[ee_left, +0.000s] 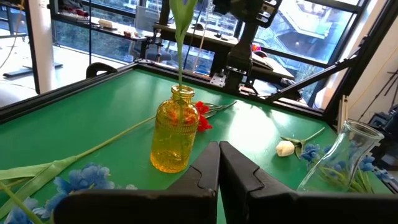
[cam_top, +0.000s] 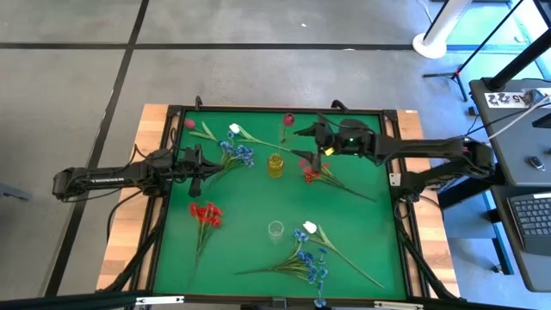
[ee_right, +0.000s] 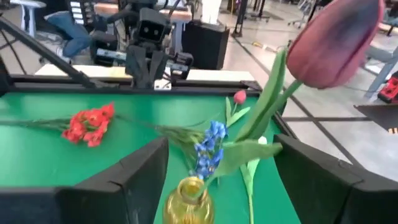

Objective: Sort flowers into vase by color
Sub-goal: Put the right red tulip into the yellow flower vase, then put the top white tulip into the transparent flower vase

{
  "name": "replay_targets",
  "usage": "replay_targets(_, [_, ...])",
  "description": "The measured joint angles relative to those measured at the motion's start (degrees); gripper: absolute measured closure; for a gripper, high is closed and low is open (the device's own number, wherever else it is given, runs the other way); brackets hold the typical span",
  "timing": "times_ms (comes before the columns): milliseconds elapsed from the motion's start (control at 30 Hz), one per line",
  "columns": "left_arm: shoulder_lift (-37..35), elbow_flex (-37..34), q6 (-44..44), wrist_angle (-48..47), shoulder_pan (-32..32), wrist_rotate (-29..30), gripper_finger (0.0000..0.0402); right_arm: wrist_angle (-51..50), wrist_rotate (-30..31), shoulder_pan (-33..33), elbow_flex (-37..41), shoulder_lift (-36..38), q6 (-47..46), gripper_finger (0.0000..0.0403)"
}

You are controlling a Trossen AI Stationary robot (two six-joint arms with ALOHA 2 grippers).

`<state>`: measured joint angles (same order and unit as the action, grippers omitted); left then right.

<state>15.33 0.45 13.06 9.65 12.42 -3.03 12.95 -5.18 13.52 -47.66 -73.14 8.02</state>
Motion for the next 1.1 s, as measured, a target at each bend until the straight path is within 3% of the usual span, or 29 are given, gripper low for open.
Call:
replay_targets(133, [0.01,0.00,0.01,-0.02,-0.02,0.08,0.0401,-6.60,2.62,0.00,0.00,-0.11,0.21,0.0116])
replay_targets(433, [0.00,0.00,0.00,-0.02,0.00,0.59,0.0401,-10.09,10.15,2.40,0.00,-10.14,1.37,0.0116])
replay_targets(767, [0.02,0.00,0.00,-0.02,-0.02,0.62,0.0401,-6.90,2.34,11.65,-0.72,-24.45,1.30,0.0116])
replay_targets(1100, [0.00,0.00,0.00,0.00,0.00,0.67,0.0401,-10.03,0.84,12.02,-6.85,-32.23,4.10,0.0116])
